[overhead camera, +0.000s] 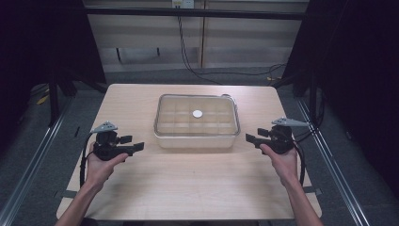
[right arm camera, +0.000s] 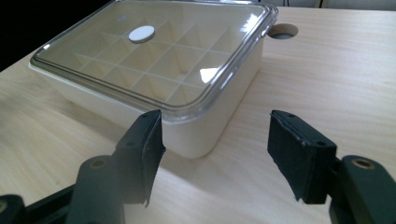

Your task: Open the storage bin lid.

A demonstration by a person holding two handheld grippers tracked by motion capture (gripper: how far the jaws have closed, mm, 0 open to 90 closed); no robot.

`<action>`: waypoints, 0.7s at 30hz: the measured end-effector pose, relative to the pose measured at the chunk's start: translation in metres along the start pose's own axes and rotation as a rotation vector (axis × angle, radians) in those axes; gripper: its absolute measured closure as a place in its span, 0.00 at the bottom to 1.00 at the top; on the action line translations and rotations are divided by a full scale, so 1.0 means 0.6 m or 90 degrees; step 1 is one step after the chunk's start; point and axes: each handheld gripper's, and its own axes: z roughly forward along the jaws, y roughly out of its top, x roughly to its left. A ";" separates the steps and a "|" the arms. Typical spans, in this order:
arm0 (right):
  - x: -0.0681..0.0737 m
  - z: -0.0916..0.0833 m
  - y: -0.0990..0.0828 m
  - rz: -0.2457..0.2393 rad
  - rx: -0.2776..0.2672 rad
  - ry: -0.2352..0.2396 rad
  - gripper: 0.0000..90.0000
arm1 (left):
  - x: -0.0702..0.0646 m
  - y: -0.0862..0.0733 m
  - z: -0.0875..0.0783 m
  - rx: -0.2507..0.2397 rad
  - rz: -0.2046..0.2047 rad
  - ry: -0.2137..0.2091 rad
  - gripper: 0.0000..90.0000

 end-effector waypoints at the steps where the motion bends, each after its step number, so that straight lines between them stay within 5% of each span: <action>1: 0.000 0.004 0.004 -0.004 -0.001 0.000 0.39 | -0.001 0.002 0.001 -0.003 0.000 0.004 0.34; 21: -0.009 0.053 0.051 -0.008 0.009 0.022 0.38 | 0.004 0.042 0.035 -0.013 -0.002 -0.004 0.34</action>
